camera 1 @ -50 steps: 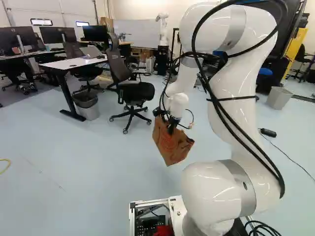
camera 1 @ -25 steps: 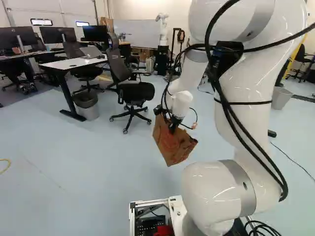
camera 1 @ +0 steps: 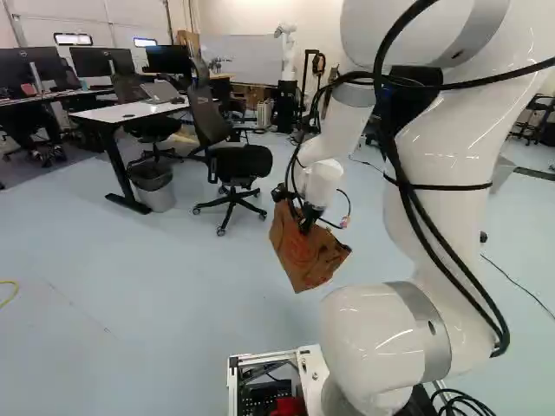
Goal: Pick up the grocery bag from the ground
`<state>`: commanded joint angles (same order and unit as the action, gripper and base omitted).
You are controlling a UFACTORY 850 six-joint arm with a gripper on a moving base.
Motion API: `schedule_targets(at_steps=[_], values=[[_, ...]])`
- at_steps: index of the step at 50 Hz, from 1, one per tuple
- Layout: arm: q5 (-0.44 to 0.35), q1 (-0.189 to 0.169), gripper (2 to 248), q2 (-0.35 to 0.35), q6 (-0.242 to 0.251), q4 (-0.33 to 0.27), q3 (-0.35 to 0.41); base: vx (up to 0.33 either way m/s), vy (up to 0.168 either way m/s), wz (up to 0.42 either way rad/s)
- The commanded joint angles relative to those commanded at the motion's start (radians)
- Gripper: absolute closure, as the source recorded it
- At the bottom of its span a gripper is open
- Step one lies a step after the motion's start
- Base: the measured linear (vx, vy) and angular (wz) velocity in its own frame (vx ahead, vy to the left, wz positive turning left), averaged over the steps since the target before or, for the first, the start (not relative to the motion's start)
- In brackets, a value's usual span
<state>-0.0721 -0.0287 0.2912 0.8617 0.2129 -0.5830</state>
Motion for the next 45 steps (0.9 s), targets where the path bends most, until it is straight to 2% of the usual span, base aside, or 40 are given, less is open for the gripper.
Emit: schedule_targets(at_steps=[23,45], values=[[-0.076,0.003,231,-0.054,-0.081,-0.02,0.047,0.0,0.0,0.0],[-0.199,0.007,231,-0.142,-0.214,-0.053,0.123,0.0,0.0,0.0]])
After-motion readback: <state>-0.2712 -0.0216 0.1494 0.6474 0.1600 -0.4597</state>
